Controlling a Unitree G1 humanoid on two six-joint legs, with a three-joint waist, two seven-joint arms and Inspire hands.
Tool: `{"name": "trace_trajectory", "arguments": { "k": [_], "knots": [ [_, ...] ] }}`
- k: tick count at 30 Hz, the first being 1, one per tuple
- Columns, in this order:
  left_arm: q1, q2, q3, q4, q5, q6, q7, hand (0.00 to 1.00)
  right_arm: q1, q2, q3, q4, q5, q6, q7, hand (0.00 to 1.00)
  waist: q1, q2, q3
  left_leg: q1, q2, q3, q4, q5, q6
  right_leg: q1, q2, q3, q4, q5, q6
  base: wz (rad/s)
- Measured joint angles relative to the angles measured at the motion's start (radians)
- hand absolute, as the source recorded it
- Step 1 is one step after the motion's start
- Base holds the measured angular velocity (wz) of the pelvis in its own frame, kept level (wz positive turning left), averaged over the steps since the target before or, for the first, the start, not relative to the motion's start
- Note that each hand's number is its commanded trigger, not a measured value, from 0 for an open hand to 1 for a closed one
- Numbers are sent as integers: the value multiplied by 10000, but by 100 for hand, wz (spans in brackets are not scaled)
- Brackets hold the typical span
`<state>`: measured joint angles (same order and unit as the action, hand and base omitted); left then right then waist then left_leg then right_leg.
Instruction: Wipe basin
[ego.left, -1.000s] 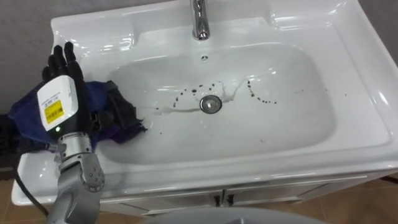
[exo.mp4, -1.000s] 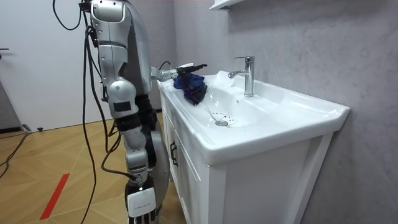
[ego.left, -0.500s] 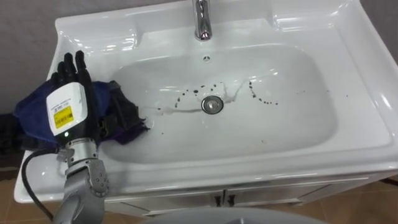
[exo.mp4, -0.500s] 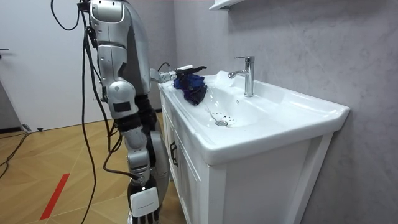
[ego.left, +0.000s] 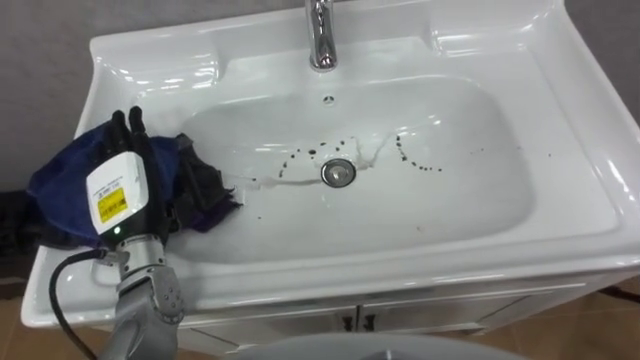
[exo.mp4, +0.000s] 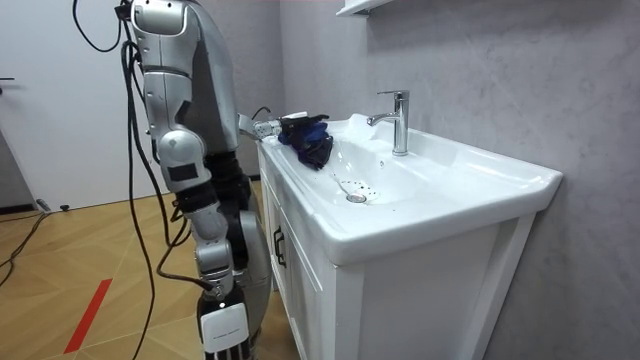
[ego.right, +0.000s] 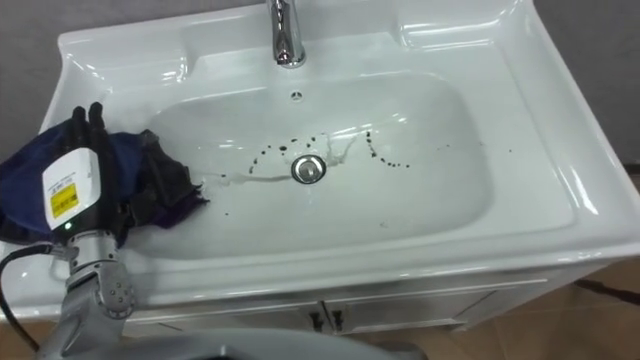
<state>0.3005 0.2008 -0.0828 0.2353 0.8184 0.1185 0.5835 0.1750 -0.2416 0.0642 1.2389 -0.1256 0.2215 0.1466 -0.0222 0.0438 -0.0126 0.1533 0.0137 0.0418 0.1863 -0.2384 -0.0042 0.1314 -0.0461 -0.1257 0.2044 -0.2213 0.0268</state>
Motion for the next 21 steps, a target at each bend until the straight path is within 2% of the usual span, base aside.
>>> {"name": "trace_trajectory", "arguments": {
  "k": [4, 15, 21],
  "knots": [
    [14, 8, 4, -1, -6, 28, 1, 0, 50, -2, -4, -88, -15, 202, -16, 0, 6, -38, -23, 77, 2, 21, -1, 4, 1, 1, -1, 11, 2, 2, -3, 0],
    [69, 9, 12, 100, -46, 28, 163, 0, 46, -6, -139, -240, -110, 224, -39, 0, 8, -116, -67, 112, 13, 41, 2, 31, -9, 2, 0, 25, 22, 6, -13, 0],
    [66, 16, 13, 223, -235, 9, 164, 0, 24, -3, -397, -174, -119, 435, -68, 0, 62, -119, -70, 97, 27, 44, -4, 46, -23, -33, 25, 66, 21, 7, -25, -1]
  ]
}}
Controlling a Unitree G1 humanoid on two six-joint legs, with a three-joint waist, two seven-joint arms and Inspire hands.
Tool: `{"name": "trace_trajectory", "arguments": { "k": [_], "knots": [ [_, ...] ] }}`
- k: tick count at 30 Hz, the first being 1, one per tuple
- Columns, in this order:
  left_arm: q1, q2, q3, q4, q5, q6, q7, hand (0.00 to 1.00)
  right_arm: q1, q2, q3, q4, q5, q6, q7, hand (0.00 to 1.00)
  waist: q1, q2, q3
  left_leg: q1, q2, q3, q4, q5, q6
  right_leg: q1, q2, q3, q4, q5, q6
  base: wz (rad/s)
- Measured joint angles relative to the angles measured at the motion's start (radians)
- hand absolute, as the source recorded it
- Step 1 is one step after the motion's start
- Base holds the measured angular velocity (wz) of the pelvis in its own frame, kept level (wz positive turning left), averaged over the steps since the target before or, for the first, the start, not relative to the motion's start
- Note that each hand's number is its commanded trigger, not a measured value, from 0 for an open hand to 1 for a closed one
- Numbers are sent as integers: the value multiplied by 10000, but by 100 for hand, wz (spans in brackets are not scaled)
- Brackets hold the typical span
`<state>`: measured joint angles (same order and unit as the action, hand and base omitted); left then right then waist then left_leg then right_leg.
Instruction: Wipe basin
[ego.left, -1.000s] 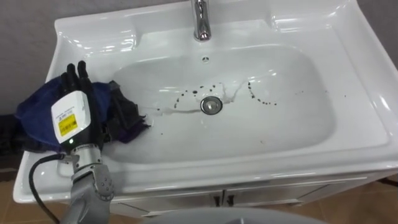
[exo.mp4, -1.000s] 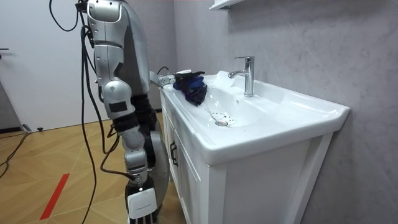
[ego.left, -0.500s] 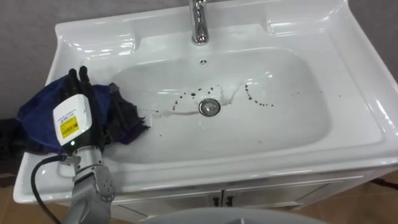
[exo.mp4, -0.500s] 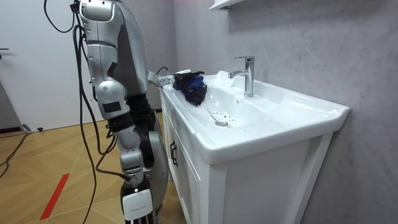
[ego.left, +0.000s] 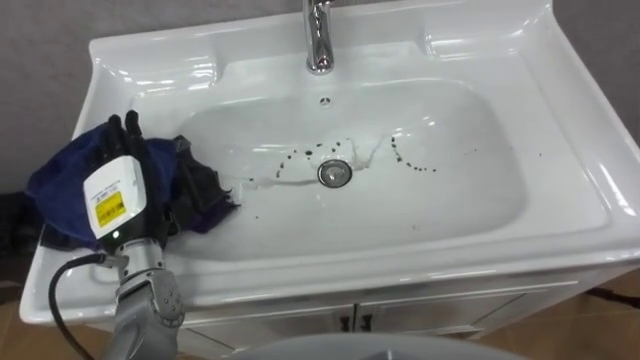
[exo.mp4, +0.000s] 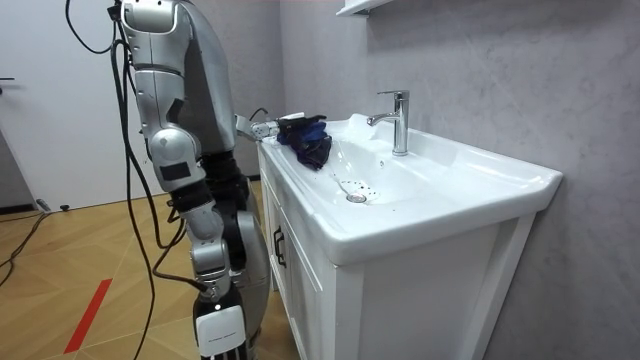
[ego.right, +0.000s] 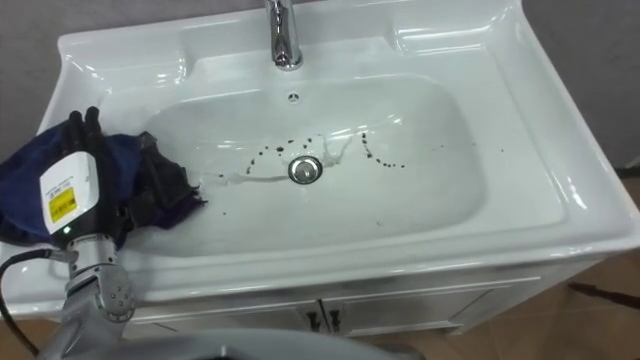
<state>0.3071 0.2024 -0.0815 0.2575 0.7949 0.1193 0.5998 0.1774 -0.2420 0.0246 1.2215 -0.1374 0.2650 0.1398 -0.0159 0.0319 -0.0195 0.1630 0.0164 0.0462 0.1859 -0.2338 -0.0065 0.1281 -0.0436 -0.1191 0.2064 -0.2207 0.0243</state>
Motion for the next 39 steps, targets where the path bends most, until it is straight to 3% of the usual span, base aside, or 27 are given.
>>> {"name": "trace_trajectory", "arguments": {
  "k": [7, 24, 25, 27, 28, 29, 30, 39],
  "knots": [
    [-71, 6, 1, 185, 3, 2, 114, 0, 0, -2, -73, -40, -116, 341, -111, 0, 201, -24, -18, 39, 83, 76, -51, 43, -71, -11, 93, 87, -18, 42, -85, -5],
    [-134, 87, 4, 443, -1, 11, 272, 0, 24, -2, -81, -64, -253, 634, -259, 0, 215, -32, -30, 203, 103, 71, -222, 186, -134, 24, 120, 110, -2, 57, -155, 0],
    [-134, 90, 4, 454, -1, 11, 270, 13, 24, -2, -81, -75, -254, 634, -270, 0, 214, -33, -31, 217, 105, 73, -222, 187, -134, 39, 121, 112, -3, 57, -156, 0],
    [-143, 90, 4, 476, -1, 11, 261, 16, 32, -1, -78, -103, -254, 635, -269, 0, 207, -34, -31, 235, 106, 74, -222, 188, -136, 69, 122, 107, -8, 56, -156, 0],
    [-147, 90, 4, 500, -1, 11, 252, 57, 34, -1, -78, -118, -254, 634, -269, 0, 206, -34, -31, 240, 106, 74, -222, 188, -136, 100, 122, 107, -13, 55, -157, 0],
    [-164, 93, 4, 538, -1, 11, 242, 64, 33, -1, -78, -125, -254, 634, -266, 0, 207, -39, -35, 260, 107, 75, -222, 188, -136, 125, 122, 107, -15, 51, -163, 0],
    [-180, 94, 4, 561, -1, 11, 236, 100, 32, 0, -78, -132, -254, 633, -261, 0, 207, -40, -35, 267, 108, 75, -222, 188, -137, 130, 123, 106, -15, 49, -166, 0],
    [-455, 150, 6, 924, -195, 10, 388, 100, 42, 11, -61, -130, -304, 651, -92, 0, 187, -51, -43, 283, 143, 90, -219, 252, -170, 130, 172, 192, 0, 58, -202, -1]
  ]
}}
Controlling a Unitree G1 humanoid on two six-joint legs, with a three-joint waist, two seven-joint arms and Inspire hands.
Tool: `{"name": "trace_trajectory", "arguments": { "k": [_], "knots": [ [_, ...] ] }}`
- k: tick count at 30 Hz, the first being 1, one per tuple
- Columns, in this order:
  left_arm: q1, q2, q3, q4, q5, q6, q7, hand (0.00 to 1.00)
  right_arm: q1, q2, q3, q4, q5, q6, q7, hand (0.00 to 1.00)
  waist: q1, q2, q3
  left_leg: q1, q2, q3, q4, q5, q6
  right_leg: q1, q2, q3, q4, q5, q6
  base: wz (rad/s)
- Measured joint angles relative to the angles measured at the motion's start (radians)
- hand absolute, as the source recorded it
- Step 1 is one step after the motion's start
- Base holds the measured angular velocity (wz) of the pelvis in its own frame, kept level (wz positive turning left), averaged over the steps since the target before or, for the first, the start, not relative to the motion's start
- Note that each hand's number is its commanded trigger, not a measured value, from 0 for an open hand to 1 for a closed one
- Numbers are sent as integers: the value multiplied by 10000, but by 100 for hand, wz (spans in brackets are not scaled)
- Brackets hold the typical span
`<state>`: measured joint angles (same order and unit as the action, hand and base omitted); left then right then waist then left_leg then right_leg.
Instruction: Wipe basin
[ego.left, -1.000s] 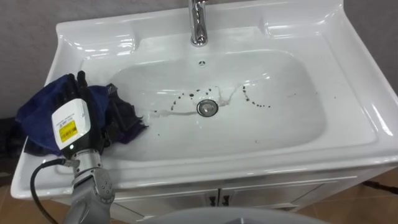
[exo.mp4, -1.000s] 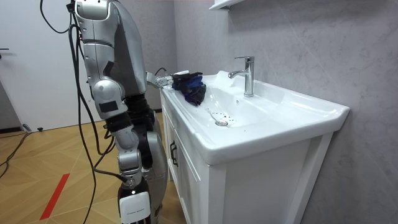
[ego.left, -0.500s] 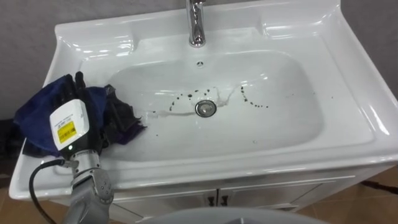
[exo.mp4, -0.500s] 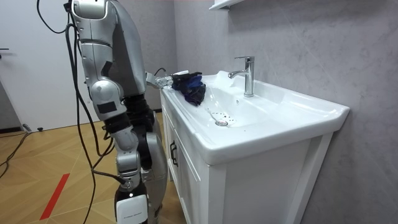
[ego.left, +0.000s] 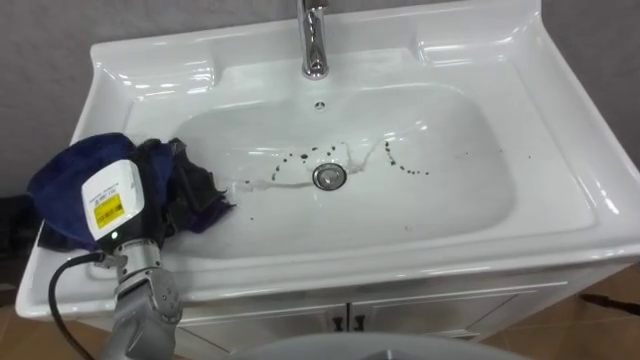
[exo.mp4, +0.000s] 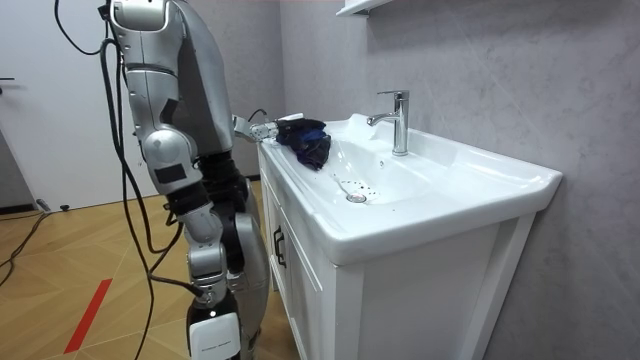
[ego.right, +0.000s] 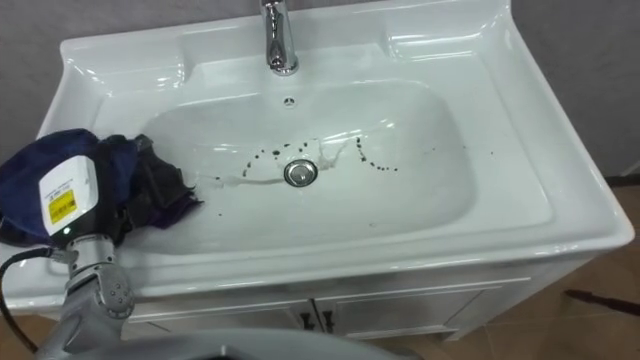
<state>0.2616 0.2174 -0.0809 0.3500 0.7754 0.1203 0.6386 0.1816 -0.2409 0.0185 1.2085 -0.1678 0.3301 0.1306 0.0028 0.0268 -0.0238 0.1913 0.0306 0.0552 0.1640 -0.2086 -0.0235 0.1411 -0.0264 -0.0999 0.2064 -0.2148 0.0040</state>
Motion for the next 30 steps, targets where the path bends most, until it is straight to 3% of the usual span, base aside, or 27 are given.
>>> {"name": "trace_trajectory", "arguments": {
  "k": [8, 13, 30],
  "knots": [
    [-184, 101, 4, 78, -490, -2, 223, 100, 29, 24, 92, -26, -1, 235, 158, 0, -8, 4, -15, 9, 2, 3, -1, 0, 0, -1, 7, 30, 28, 3, -3, 0],
    [-259, 111, 19, 101, -891, -3, 245, 100, 26, 23, 91, -27, 1, 420, 193, 0, -6, 24, -74, 19, 2, 1, 0, 0, 0, -1, 7, 37, 48, 2, -3, 0],
    [-351, 126, 20, 146, -1563, -13, 171, 100, -131, 26, 368, -82, 1, 408, 205, 0, -7, 21, -77, 16, 2, 4, 0, 0, 0, -43, 8, 40, 138, -6, -6, 0]
  ]
}}
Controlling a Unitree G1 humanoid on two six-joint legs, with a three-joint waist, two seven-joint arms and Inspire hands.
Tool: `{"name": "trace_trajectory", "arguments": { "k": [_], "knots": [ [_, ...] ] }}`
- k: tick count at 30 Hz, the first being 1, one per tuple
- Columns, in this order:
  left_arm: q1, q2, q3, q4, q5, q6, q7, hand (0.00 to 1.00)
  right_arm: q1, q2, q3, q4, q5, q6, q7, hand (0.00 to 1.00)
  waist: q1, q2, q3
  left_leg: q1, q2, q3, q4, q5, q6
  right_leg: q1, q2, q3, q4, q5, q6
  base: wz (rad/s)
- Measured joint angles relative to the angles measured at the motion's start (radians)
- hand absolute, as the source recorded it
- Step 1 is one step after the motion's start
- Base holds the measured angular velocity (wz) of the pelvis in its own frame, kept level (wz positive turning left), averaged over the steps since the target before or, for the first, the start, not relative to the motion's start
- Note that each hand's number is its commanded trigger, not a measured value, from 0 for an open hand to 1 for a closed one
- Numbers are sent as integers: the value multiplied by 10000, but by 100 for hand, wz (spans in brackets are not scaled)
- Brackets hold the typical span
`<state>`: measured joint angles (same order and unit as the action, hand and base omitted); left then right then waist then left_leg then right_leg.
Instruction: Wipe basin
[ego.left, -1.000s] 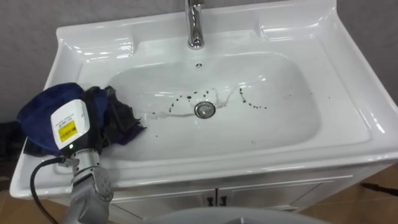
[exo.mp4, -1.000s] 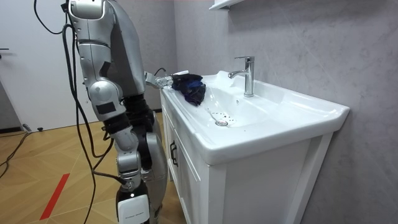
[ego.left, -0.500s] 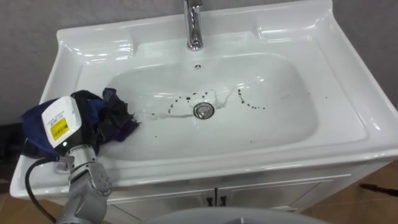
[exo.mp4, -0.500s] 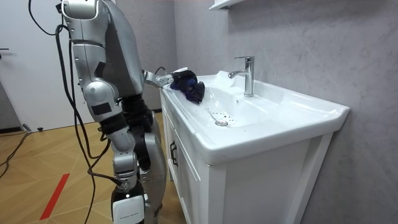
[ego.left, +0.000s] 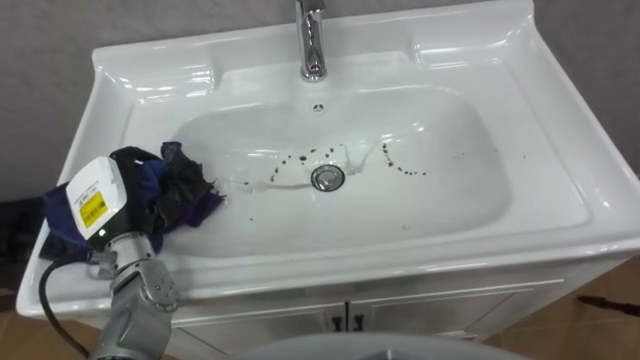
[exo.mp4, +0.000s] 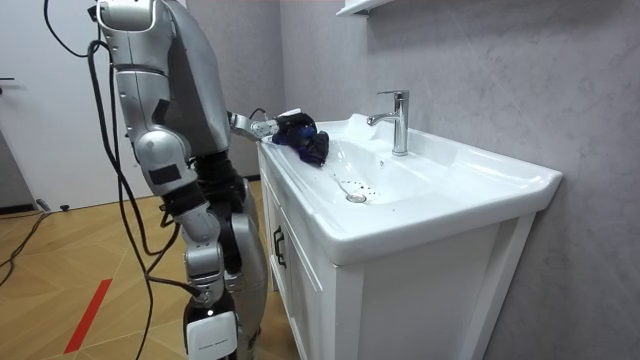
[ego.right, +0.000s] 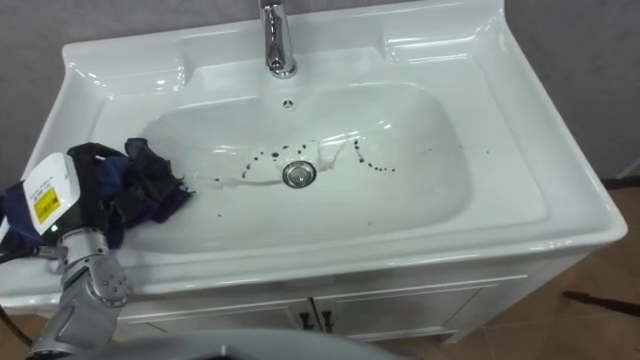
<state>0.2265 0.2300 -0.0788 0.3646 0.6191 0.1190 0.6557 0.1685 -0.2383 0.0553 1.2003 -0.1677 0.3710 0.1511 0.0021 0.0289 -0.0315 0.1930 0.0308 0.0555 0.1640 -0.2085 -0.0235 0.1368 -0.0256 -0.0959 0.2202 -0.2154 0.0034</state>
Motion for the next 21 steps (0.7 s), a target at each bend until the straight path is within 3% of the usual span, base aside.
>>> {"name": "trace_trajectory", "arguments": {
  "k": [9, 15, 18, 19, 21],
  "knots": [
    [-183, -68, 4, 122, 4, 2, -72, 100, -63, 1, 14, 3, 107, -123, -68, 0, -23, -4, 3, -16, -2, -56, 10, 0, 0, 8, -27, -90, 10, 1, 1, 2],
    [-328, -103, 48, -245, -2, 114, -156, 100, -221, 23, 428, -47, 411, -363, -88, 0, -202, -112, 25, -275, -44, -348, 61, 1, 2, -90, -76, -341, -3, -26, 13, 14],
    [-254, -184, 97, -837, -66, 375, -202, 100, -225, 88, 431, -79, 529, -572, -87, 0, -215, -176, 95, -431, -51, -427, 108, 2, 4, -175, -92, -427, -25, -24, 14, 9],
    [-260, -183, 98, -1116, -236, 470, -203, 100, -270, 99, 442, -72, 626, -677, -95, 0, -272, -221, 181, -525, -63, -504, 187, 1, 4, -203, -106, -483, -37, -24, 14, 16],
    [-266, -181, 97, -1417, -403, 495, -217, 100, -292, 97, 572, -59, 852, -853, -194, 0, -266, -241, 221, -697, -70, -582, 268, 0, 4, -343, -116, -570, -35, -12, 4, 15]
  ]
}}
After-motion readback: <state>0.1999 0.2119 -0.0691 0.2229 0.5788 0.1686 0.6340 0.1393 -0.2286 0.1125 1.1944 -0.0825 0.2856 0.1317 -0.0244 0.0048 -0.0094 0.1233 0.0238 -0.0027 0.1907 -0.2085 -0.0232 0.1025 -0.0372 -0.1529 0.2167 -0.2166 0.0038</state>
